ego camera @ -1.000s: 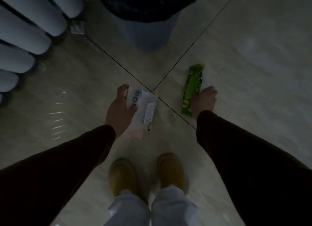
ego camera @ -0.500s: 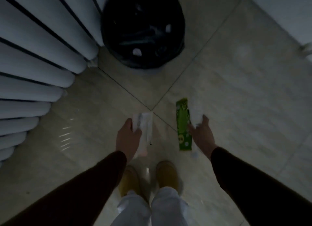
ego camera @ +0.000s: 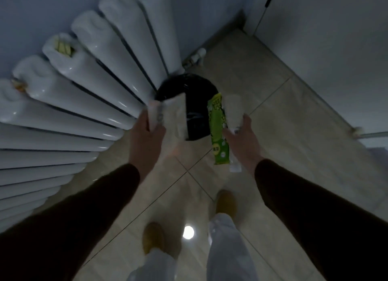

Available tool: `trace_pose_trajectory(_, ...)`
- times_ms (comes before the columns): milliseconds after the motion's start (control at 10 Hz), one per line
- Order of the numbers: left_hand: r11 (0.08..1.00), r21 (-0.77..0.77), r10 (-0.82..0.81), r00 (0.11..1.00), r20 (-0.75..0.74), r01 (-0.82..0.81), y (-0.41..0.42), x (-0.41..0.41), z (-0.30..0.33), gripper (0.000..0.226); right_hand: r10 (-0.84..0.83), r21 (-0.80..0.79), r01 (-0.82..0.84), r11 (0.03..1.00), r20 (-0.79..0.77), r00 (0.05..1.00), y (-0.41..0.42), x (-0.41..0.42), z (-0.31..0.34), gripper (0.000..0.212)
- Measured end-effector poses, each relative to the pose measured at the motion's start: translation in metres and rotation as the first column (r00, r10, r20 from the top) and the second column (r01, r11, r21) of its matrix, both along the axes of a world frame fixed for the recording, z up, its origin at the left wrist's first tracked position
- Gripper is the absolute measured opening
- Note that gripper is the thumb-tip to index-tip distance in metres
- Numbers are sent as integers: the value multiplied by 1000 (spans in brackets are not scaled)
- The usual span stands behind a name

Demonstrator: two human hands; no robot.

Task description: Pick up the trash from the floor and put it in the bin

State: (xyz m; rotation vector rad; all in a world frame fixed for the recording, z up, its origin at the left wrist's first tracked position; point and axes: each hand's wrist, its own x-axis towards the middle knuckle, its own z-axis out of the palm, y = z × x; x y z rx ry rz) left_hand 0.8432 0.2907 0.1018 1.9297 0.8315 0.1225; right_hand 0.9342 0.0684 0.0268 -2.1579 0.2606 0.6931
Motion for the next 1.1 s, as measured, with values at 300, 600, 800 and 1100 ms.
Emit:
trace_pose_trajectory(300,897,342,-218,953,-212,281,22,118,-48,29,322,-241,-294,925,84,943,74,117,-10,71)
trace_pose_trajectory(600,798,-152,-550,601,-580,583,26,115,-160,70,571,-158,-619,769,-266,777,127,111,-114,83)
trace_pose_trajectory(800,703,-354,-670,405,-622,617,36,133,-165,63,655,-181,-728,662,-332,678,130,128,-131,85)
trace_pose_trajectory(1100,919,-137,-374,707,-600,370,26,108,-132,34,555,-196,-566,801,-111,824,83,145,-76,59)
